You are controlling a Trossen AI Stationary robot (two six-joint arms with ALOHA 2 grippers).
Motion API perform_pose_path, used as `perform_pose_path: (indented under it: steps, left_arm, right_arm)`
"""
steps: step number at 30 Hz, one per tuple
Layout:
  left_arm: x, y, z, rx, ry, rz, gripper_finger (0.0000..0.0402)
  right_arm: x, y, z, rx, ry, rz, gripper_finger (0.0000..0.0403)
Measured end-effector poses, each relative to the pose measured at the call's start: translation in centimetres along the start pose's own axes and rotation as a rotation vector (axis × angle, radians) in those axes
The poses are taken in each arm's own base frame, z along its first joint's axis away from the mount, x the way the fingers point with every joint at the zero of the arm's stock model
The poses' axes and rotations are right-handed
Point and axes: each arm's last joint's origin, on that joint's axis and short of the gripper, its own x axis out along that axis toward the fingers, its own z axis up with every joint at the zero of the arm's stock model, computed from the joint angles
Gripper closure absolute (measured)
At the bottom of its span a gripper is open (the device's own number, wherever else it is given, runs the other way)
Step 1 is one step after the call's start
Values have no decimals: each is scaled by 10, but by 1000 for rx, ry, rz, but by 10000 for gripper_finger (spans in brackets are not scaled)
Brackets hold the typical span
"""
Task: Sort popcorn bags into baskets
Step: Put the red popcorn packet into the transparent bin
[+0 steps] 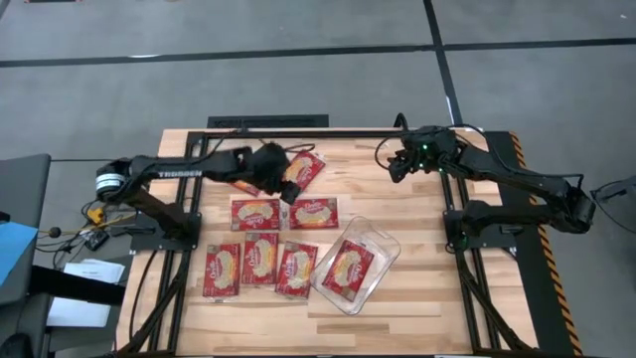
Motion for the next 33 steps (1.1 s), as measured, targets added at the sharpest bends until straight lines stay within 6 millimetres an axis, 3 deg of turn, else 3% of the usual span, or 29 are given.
perform_pose_path:
  steps: [5,10,17,22,33]
  left_arm:
    - [22,20,-12,-138,-117,8,145]
    - [20,38,2,-192,-220,138,115]
    - [25,68,17,-170,-213,241,111]
    - [47,87,25,-150,-167,217,111]
    - [90,112,25,-175,-63,101,111]
  right_arm:
    - [9,0,-7,37,-34,14,185]
    - [25,-1,-2,76,-56,7,181]
    - [57,7,-4,96,-29,20,183]
    - [74,9,-10,86,17,10,182]
    - [78,9,-10,87,9,10,184]
